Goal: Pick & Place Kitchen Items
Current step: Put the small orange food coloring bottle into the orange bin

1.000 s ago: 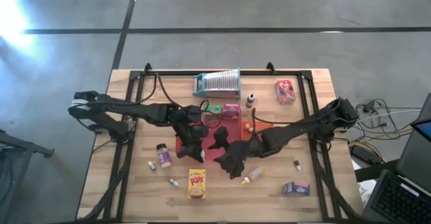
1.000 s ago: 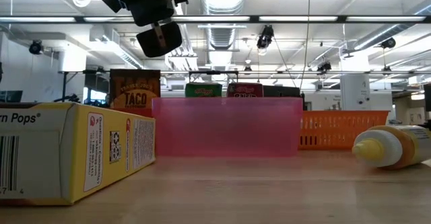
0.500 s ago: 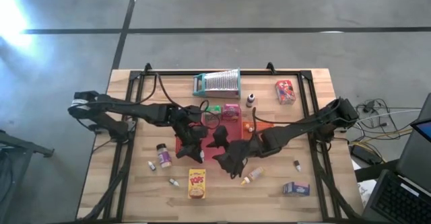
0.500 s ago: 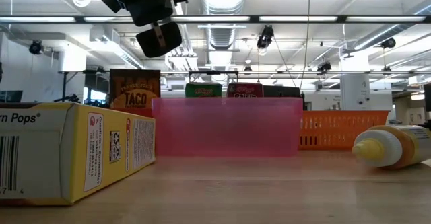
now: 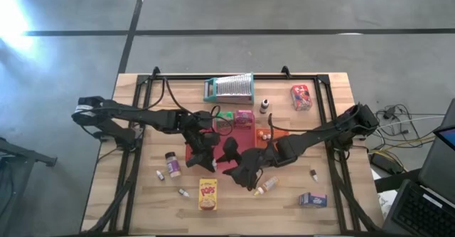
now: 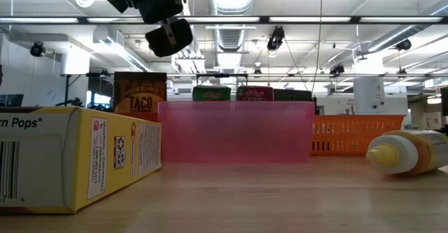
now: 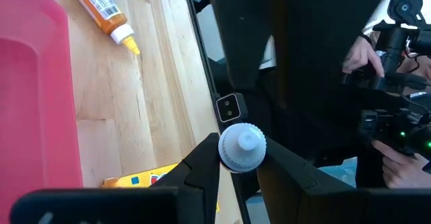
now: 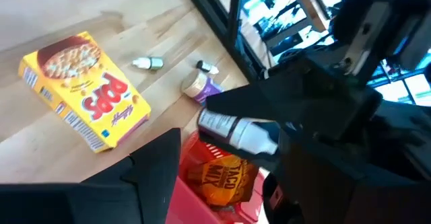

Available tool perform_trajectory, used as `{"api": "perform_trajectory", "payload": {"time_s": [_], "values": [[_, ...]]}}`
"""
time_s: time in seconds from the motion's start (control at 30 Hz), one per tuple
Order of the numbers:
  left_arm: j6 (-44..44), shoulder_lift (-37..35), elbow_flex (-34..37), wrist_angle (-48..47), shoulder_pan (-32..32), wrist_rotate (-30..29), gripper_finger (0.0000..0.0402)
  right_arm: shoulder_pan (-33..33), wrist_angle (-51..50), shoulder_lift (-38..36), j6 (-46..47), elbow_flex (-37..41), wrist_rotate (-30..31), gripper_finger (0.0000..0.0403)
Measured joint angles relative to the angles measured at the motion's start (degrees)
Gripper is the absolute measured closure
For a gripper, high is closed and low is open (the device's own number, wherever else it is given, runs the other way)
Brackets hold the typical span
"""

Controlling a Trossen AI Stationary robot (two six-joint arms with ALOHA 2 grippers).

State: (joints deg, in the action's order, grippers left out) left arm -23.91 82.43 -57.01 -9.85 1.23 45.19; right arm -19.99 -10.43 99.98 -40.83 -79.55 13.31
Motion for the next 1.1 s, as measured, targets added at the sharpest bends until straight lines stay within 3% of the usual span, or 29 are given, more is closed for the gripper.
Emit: {"api": "perform_trajectory", "payload": {"time_s": [0.63,1.1], "values": [[-0.7,0.0,-0.1,3.1,0.0,0.0,0.0312,0.5,1.1,0.5,2.9,0.1,0.3,0.0104],[-0.3,0.0,-0.7,4.9,0.0,0.0,0.0312,1.1,0.5,0.5,5.2,0.0,-1.4,0.0122]]}}
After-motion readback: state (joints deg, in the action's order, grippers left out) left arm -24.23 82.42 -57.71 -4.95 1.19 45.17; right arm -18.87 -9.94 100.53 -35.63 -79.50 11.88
